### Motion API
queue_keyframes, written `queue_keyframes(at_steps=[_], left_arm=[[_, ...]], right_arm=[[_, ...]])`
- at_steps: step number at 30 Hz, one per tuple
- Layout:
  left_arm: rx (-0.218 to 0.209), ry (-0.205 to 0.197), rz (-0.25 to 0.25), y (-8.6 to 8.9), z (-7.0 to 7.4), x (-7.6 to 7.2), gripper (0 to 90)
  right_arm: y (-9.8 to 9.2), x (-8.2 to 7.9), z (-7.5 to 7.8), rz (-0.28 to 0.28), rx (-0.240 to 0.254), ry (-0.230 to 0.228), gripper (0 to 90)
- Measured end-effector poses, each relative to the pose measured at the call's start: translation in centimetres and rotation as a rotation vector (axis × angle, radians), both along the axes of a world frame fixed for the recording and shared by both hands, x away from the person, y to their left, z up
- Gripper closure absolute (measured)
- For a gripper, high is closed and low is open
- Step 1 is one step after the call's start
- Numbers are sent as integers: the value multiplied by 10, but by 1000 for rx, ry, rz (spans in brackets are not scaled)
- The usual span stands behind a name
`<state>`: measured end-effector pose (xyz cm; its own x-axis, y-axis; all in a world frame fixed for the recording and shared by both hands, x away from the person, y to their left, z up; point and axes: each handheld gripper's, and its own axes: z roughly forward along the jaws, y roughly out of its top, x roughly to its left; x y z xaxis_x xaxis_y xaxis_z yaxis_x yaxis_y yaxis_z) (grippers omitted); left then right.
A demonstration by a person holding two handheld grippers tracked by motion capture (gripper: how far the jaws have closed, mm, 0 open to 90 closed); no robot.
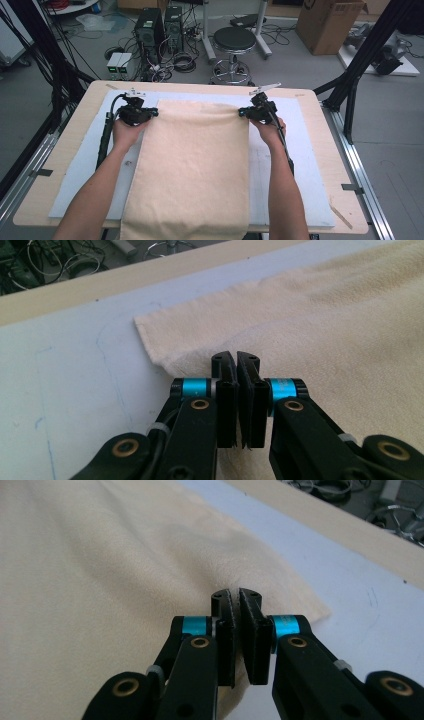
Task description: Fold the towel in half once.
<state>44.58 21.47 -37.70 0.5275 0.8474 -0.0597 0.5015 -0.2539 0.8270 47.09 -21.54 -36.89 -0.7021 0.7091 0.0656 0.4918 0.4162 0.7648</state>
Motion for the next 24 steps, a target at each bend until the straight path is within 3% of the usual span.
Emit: queue_keyframes(at_steps=[4, 8, 10, 13, 15, 18, 19, 21, 22, 24], left_arm=[[-22, -31, -30, 6, 14, -12, 864], [-38, -71, -81, 13, 24, -36, 864], [-11, -95, -98, 18, 26, -52, 864], [14, -133, -144, 27, 25, -82, 863], [-12, -152, -174, 32, 18, -108, 863], [-9, -146, -223, 38, 2, -143, 861], [-23, -137, -249, 40, -5, -155, 859], [-35, -109, -293, 46, -19, -176, 839], [-47, -103, -304, 49, -24, -183, 789], [-102, -80, -336, 56, -32, -195, 674]], right_arm=[[-5, -10, 12, 38, 60, -25, 857], [-6, -28, 25, 100, 112, -60, 855], [-5, -42, 29, 136, 151, -71, 854], [-5, -68, 30, 199, 163, -105, 854], [-6, -89, 26, 238, 170, -110, 854], [-6, -123, 16, 295, 188, -106, 850], [-5, -137, 12, 332, 181, -82, 844], [-3, -159, 5, 378, 177, -99, 821], [-3, -172, -2, 417, 198, -61, 759], [-4, -185, -8, 432, 191, -24, 675]])
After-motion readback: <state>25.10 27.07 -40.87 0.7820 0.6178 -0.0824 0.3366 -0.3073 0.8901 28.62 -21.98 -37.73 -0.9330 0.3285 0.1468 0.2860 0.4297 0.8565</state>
